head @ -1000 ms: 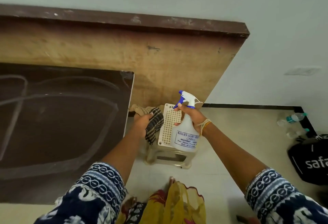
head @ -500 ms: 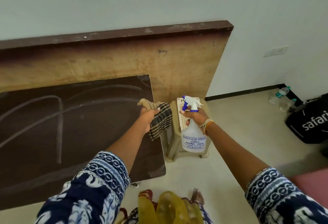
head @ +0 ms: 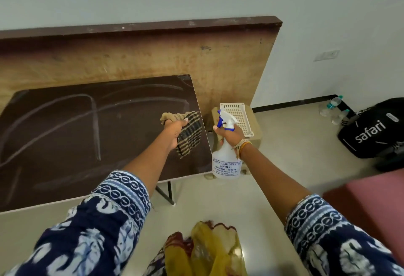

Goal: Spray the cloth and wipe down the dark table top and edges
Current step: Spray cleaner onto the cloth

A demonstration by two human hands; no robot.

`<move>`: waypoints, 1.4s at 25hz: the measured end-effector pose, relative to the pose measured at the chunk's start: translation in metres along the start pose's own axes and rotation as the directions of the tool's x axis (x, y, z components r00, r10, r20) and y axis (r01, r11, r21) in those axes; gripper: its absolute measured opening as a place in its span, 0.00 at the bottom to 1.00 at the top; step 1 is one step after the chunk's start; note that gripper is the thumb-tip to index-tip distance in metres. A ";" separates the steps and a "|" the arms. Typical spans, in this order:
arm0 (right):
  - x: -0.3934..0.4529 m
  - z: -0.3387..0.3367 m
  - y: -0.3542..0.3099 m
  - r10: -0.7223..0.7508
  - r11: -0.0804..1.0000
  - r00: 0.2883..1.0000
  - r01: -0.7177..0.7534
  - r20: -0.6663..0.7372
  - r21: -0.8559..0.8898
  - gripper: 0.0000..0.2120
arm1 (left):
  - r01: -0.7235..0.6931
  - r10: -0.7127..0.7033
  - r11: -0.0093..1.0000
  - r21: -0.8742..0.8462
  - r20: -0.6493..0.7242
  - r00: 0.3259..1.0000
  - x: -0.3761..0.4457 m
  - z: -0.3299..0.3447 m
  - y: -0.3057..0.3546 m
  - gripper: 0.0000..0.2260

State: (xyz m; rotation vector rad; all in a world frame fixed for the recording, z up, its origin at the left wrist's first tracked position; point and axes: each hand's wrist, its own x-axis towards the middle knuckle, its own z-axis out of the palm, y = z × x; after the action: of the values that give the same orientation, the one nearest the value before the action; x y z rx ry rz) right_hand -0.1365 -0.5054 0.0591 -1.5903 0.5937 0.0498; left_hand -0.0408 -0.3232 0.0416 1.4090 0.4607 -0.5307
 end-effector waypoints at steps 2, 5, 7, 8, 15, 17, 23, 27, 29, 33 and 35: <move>-0.019 0.015 0.006 -0.005 1.000 1.000 0.005 0.027 0.005 0.16 | 0.019 -0.019 1.000 0.006 0.008 1.000 -0.013 -0.025 -0.009 0.18; -0.036 0.043 0.003 -0.044 0.998 0.992 0.039 0.118 0.042 0.16 | -0.016 0.017 0.999 -0.043 0.012 1.000 -0.030 -0.063 -0.009 0.16; -0.043 0.065 -0.003 -0.047 0.999 0.983 0.042 0.179 0.033 0.09 | -0.036 0.035 0.996 -0.085 -0.008 0.999 -0.031 -0.090 -0.007 0.17; -0.047 0.075 -0.005 -0.043 0.999 0.980 0.038 0.195 0.029 0.07 | -0.032 0.030 0.994 -0.103 -0.025 0.999 -0.032 -0.102 -0.007 0.17; -0.033 0.185 -0.024 0.017 0.999 0.961 -0.007 0.274 -0.037 0.13 | -0.048 0.049 0.985 -0.168 0.002 0.999 -0.007 -0.213 0.039 0.14; -0.033 0.227 -0.031 0.057 0.998 0.960 -0.054 0.273 -0.020 0.12 | -0.015 0.016 0.986 -0.163 0.005 1.000 0.007 -0.252 0.049 0.14; -0.023 0.320 -0.045 0.099 0.994 0.962 -0.104 0.253 0.009 0.16 | 0.005 0.008 0.990 -0.142 0.093 0.996 0.039 -0.336 0.093 0.15; -0.015 0.349 -0.049 0.092 0.996 0.970 -0.089 0.227 -0.024 0.19 | 0.039 -0.017 0.987 -0.153 0.145 0.989 0.054 -0.356 0.105 0.17; -0.011 0.355 -0.055 0.104 0.994 0.965 -0.104 0.242 -0.015 0.19 | 0.054 -0.028 0.985 -0.166 0.150 0.988 0.059 -0.357 0.110 0.19; 0.003 0.356 -0.071 0.113 0.990 0.948 -0.133 0.296 0.049 0.16 | 0.057 -0.019 0.980 -0.190 0.196 0.980 0.063 -0.352 0.126 0.19; 0.008 0.359 -0.080 0.066 0.993 0.939 -0.096 0.339 0.072 0.14 | 0.043 -0.004 0.980 -0.194 0.197 0.980 0.064 -0.349 0.138 0.20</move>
State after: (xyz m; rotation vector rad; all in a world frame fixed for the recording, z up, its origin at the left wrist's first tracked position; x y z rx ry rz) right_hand 0.0160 -0.1712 0.0837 -1.4296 0.3870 0.3467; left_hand 0.0964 0.0300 0.0747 1.1499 0.3608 -0.6195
